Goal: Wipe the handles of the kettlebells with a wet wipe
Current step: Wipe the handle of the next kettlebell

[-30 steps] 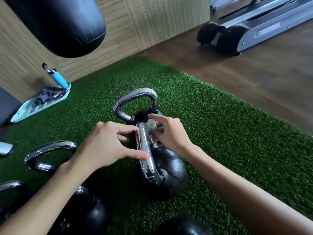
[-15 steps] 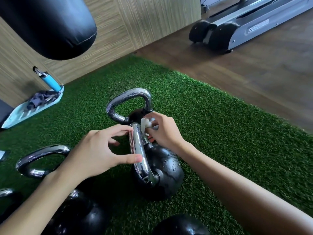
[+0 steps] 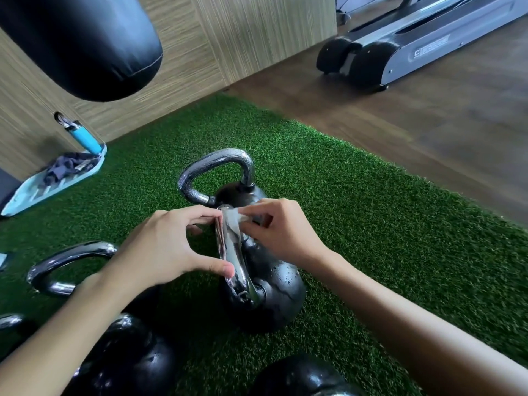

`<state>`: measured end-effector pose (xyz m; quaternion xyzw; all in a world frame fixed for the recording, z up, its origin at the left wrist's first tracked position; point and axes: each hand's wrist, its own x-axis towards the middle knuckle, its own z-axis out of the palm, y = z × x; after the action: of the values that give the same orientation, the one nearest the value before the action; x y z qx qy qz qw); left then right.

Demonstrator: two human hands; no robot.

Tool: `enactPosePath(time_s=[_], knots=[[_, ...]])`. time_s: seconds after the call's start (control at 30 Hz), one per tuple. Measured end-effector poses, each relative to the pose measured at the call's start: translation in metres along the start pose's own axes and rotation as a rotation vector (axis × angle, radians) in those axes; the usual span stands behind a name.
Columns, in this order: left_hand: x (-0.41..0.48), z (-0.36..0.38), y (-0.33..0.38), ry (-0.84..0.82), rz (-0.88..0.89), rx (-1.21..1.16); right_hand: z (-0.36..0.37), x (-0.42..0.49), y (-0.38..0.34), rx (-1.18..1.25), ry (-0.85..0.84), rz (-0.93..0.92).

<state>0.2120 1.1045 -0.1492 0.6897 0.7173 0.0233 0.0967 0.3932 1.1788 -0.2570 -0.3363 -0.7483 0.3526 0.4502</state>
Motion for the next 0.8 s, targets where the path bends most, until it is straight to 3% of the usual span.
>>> enactPosePath(time_s=[0.17,0.37,0.57,0.7,0.8], knots=[[-0.003,0.002,-0.001,0.002,-0.009,-0.037,-0.009,-0.009,-0.014,0.036,-0.023,0.062],[-0.004,0.006,0.0,0.042,-0.021,-0.089,-0.023,-0.067,-0.008,0.045,-0.179,0.106],[-0.008,0.0,0.01,-0.002,-0.051,-0.088,-0.02,-0.056,-0.012,0.03,-0.077,0.029],[-0.011,0.001,0.015,-0.022,-0.067,-0.084,-0.014,-0.082,0.01,0.045,-0.191,0.119],[-0.011,0.002,0.014,-0.025,-0.084,-0.107,-0.014,-0.079,0.023,0.007,-0.276,0.09]])
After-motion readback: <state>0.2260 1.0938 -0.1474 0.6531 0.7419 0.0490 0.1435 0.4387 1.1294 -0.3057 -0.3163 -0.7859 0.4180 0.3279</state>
